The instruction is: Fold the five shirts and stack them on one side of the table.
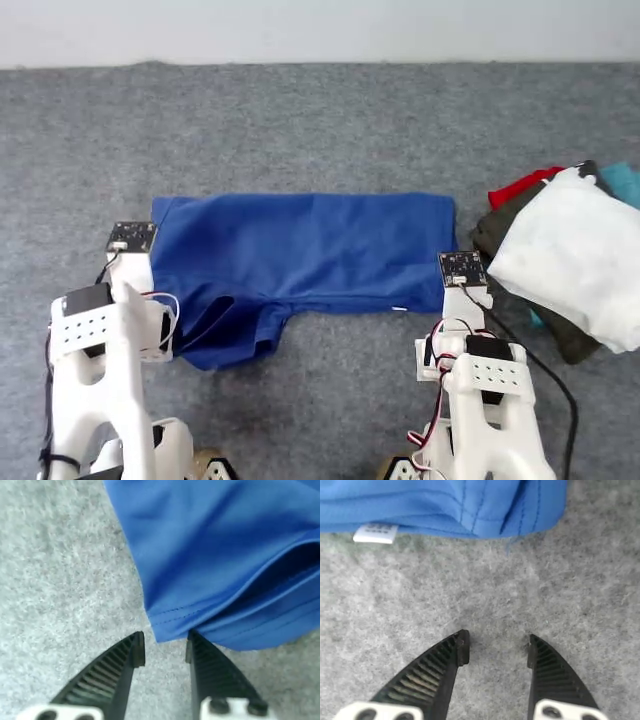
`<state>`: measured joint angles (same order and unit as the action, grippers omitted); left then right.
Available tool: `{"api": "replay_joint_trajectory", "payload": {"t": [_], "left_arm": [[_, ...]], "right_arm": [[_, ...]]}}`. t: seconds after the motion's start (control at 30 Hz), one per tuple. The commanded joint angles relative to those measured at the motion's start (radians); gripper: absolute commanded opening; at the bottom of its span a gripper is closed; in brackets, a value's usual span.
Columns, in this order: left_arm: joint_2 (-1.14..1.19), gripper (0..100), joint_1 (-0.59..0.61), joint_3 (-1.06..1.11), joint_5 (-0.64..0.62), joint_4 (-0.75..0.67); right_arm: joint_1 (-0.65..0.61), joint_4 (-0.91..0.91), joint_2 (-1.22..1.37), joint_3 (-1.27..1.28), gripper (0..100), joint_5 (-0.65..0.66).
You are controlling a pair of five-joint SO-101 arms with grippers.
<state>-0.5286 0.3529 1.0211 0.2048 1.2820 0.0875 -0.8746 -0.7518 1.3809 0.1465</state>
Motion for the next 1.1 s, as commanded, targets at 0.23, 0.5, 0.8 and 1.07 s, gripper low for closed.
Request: {"api": "replay_joint_trajectory", "payload": {"t": [0.23, 0.5, 0.8, 1.07], "left_arm": [[0.0, 13, 0.0, 0.093, 0.002, -0.147], [-0.006, 1, -0.002, 0.096, 0.0, -0.155], [0.0, 1, -0.227, -0.122, -0.008, -0.029], [0.002, 1, -0.252, -0.231, -0.037, -0.04]], "right_arm": [[-0.001, 0.033, 0.007, 0.0, 22.1, -0.005], [-0.001, 0.033, 0.007, 0.0, 22.1, -0.005], [0.005, 0.027, 0.007, 0.0, 22.0, -0.003], [0.008, -0.323, 0.007, -0.222, 22.0, 0.218]]}}
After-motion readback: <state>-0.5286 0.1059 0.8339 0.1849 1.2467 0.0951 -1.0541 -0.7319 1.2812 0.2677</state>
